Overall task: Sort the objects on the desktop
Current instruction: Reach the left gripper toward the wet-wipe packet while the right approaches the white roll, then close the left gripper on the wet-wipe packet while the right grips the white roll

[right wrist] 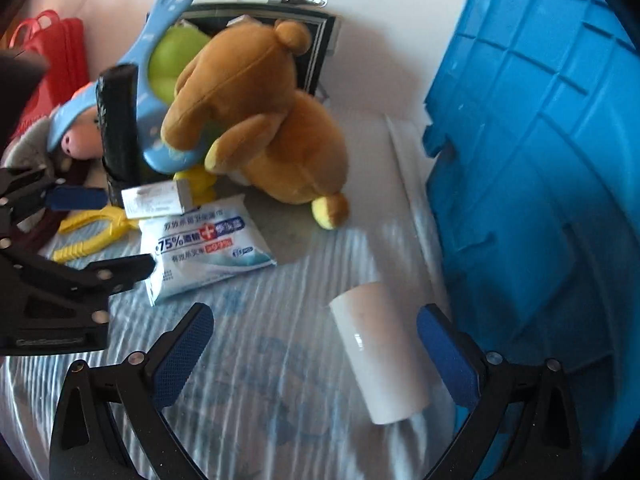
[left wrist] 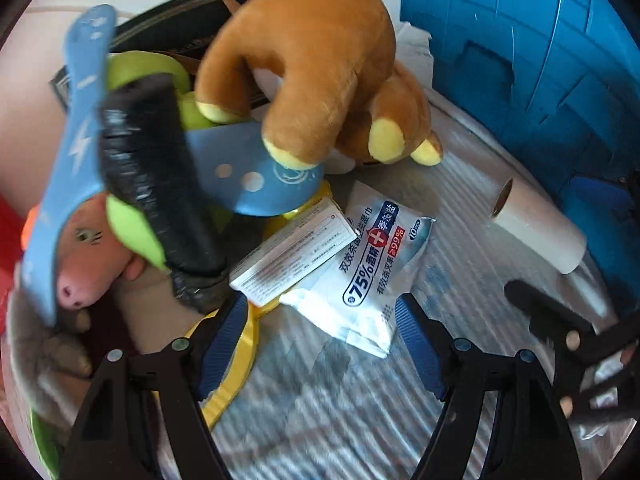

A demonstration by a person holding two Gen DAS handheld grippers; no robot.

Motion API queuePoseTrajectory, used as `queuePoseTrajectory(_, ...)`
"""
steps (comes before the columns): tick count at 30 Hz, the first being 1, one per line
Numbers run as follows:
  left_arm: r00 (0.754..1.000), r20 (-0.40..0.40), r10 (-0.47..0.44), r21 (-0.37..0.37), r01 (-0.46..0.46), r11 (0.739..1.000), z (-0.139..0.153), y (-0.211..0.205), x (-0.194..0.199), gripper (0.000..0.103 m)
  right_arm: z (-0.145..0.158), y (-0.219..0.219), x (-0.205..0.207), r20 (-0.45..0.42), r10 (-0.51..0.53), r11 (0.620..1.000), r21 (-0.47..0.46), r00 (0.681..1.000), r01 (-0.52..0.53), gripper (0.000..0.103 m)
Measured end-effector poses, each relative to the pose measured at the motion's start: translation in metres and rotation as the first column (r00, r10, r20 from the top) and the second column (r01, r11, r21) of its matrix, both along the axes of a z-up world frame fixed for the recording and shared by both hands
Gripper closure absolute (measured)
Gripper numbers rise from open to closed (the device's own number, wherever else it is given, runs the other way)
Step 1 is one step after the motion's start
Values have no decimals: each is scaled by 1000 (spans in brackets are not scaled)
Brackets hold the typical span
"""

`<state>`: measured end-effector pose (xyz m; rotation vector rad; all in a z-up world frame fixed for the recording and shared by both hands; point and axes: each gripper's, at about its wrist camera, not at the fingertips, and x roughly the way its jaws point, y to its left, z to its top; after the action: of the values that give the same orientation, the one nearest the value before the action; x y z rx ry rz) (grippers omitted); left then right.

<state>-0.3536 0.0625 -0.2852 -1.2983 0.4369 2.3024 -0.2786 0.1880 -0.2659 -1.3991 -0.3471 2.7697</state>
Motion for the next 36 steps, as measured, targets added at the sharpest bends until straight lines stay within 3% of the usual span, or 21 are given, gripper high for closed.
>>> queuePoseTrajectory(2,1000,8,-27,-8,27,1000,-9,7,-5,27,-7,3,-1,8,-16,999,-36,1000,16,0)
queuePoseTrajectory(5,999,-8,-45,-23,45,999,-15,22,-9,23,-19,15,0,-8,-90,996,-13,996,90,0)
queuePoseTrajectory(7,999,-26,-35,-49,34,998,-21,34,-11,9,-29,13,-1,-16,-86,994,62,996,87,0)
queuePoseTrajectory(9,999,-36,4,-105,-8,994,-32,44,-16,4,-41,7,-2,-43,-76,986,143,996,81,0)
queuePoseTrajectory(11,997,-59,50,-78,-54,995,-30,44,-18,9,-54,5,-5,-50,-96,964,243,994,105,0)
queuePoseTrajectory(12,996,-69,61,-78,-67,995,-28,43,-17,17,-59,7,-6,-51,-104,959,258,993,114,0)
queuePoseTrajectory(14,996,-74,59,-68,-64,996,-24,37,-10,30,-58,15,-6,-51,-128,972,192,990,136,0)
queuePoseTrajectory(17,994,-64,92,-67,-96,993,-21,22,2,49,-57,19,-6,-45,-141,974,173,989,147,0)
queuePoseTrajectory(18,993,-53,110,-69,-114,991,-20,16,6,50,-56,19,-5,-43,-146,974,170,988,152,1)
queuePoseTrajectory(23,973,18,229,-32,-228,973,-17,-24,33,51,-44,28,-3,-34,-217,962,162,976,220,26)
queuePoseTrajectory(26,956,52,290,-27,-289,957,-15,-45,52,51,-29,28,4,-7,-191,979,72,982,191,28)
queuePoseTrajectory(29,934,73,349,-28,-348,937,-13,-66,64,51,-16,14,20,36,-82,994,-70,996,84,30)
queuePoseTrajectory(30,929,76,362,-26,-361,932,-12,-71,67,51,-13,9,26,33,-59,994,-86,998,61,28)
queuePoseTrajectory(33,918,82,388,-29,-387,922,-10,-81,73,51,-12,-12,34,-26,-50,999,14,998,50,2)
queuePoseTrajectory(36,913,94,397,-32,-396,918,-8,-78,76,51,-15,-6,22,3,-53,998,17,999,53,1)
